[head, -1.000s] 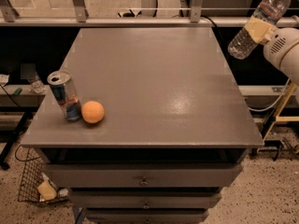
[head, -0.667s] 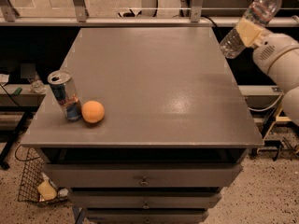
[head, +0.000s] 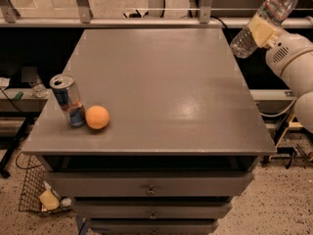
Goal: Place water bottle upright
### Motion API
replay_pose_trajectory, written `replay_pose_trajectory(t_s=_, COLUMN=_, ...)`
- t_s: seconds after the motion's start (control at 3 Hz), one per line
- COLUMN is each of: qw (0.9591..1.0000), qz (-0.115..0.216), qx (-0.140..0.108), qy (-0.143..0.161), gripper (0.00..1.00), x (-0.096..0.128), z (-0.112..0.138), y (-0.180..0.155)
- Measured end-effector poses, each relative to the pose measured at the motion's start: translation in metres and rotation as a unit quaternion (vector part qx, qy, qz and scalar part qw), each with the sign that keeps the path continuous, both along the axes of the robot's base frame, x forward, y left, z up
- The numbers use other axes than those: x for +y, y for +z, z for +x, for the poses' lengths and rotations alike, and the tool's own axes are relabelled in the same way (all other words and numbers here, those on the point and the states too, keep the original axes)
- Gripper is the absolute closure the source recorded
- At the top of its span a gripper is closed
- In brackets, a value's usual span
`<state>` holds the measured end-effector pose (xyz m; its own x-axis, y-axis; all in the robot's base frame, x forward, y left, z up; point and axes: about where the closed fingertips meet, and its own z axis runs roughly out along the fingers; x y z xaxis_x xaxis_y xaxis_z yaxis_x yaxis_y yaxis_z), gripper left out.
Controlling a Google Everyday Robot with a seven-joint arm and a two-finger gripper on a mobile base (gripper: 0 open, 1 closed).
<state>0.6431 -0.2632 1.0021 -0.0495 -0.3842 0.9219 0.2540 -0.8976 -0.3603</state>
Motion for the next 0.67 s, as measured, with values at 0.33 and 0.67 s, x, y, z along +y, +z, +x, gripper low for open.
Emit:
replay_pose_trajectory(t_s=0.33, qw=0.9996, qz=-0.020, qx=-0.009, qy=0.019, gripper=1.00, x=0.009, z=-0.002, y=0.001)
replay_pose_trajectory(t_s=0.67, qw=0.9972, qz=-0.050, qx=-0.021, qy=0.052, gripper=1.00, x=0.022, z=-0.008, y=0.002)
